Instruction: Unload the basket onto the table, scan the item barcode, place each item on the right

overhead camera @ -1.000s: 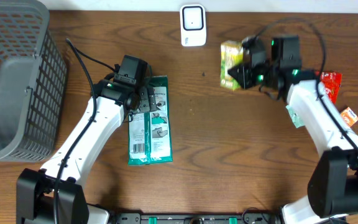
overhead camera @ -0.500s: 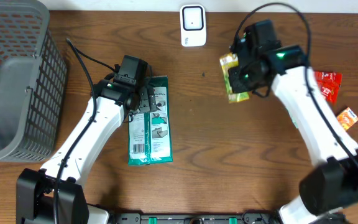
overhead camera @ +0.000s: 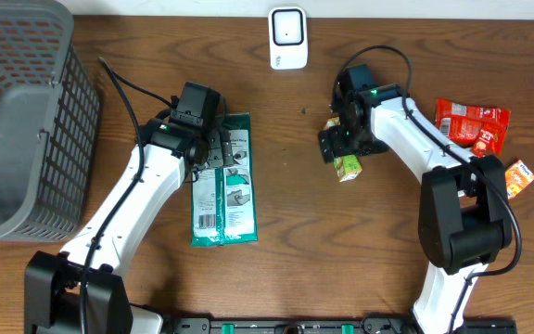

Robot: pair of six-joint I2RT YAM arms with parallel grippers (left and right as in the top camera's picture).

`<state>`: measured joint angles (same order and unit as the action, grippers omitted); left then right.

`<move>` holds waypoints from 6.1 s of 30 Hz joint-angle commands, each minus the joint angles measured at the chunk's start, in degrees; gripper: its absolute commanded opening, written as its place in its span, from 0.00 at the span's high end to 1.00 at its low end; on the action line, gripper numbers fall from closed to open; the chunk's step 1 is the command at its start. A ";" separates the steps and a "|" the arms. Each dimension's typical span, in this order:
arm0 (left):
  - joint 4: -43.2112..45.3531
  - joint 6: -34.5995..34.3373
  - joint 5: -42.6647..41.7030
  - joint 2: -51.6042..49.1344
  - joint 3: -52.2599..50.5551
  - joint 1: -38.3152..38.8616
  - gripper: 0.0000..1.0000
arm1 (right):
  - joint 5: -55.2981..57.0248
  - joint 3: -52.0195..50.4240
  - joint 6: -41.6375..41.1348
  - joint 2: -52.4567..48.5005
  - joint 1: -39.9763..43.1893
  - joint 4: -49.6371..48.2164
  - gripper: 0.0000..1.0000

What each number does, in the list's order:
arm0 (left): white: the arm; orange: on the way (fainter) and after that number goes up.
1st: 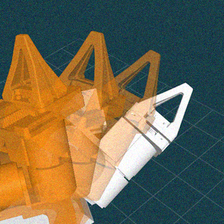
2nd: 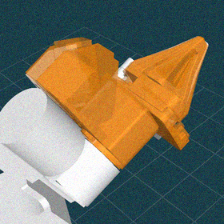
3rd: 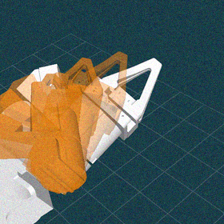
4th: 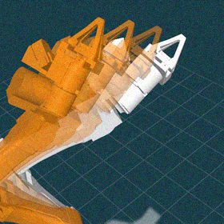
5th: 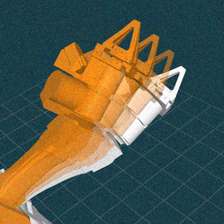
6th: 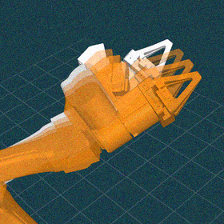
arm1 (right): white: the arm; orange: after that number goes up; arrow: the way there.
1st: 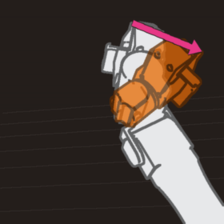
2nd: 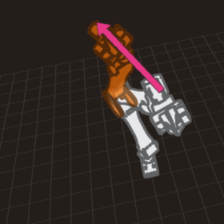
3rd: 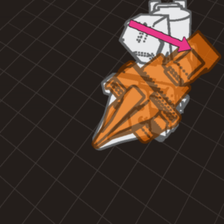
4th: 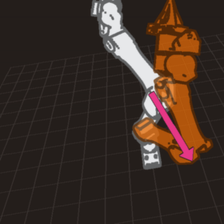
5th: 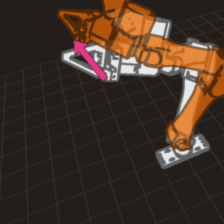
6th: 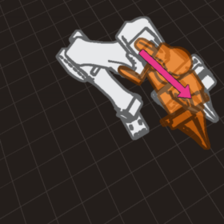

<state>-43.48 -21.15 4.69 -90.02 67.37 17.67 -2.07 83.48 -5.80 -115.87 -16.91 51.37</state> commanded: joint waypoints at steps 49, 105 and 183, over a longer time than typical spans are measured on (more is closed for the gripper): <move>-0.17 -0.11 0.50 -0.24 0.33 -0.24 0.07 | -1.01 -5.05 -0.55 5.84 -2.38 -5.14 0.80; -0.17 -0.09 0.52 -0.24 0.33 -0.24 0.07 | 7.74 -9.77 2.56 6.14 -2.95 5.40 0.75; -0.17 -0.11 0.52 -0.24 0.33 -0.24 0.07 | 7.63 60.15 -6.01 -13.84 -3.37 -2.95 0.83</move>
<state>-43.51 -21.15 4.69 -90.02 67.37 17.67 5.56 140.55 -12.99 -142.28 -21.56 42.85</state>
